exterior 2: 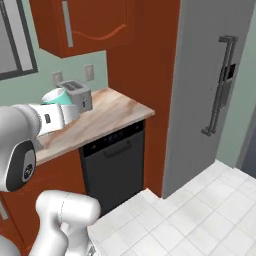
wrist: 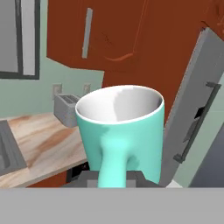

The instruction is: Open the cabinet directly in front. Then move the liquor and the mug to the dining counter with the candle on it.

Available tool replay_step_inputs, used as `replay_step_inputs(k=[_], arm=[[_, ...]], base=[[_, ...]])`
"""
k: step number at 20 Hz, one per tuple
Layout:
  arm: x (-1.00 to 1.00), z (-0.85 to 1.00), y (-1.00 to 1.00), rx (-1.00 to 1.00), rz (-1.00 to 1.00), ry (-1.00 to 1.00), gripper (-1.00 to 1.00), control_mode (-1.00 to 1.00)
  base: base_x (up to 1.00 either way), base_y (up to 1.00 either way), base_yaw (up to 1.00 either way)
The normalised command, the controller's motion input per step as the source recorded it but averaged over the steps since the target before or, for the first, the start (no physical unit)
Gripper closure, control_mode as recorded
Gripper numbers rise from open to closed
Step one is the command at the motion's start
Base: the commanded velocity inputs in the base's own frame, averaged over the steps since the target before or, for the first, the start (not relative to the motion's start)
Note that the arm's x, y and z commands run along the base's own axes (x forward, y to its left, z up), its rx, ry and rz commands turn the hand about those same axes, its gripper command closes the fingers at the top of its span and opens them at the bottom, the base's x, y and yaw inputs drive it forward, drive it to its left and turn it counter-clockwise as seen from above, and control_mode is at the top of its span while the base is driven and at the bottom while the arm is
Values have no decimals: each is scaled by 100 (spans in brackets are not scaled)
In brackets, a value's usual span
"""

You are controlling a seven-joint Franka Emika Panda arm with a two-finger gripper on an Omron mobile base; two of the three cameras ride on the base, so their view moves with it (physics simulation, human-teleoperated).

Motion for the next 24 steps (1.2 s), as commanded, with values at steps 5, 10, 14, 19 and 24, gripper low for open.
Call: replay_step_inputs(k=[5, 10, 14, 19, 24], arm=[[0, 0, 0, 0, 0, 0, 100, 100], [0, 0, 0, 0, 0, 0, 100, 100], [0, 0, 0, 0, 0, 0, 100, 100], [0, 0, 0, 0, 0, 0, 100, 100], [0, 0, 0, 0, 0, 0, 100, 100]], base=[[-10, 0, -34], [-10, 0, -35], [-11, 0, -36], [-12, 0, -37], [-11, 2, -37]])
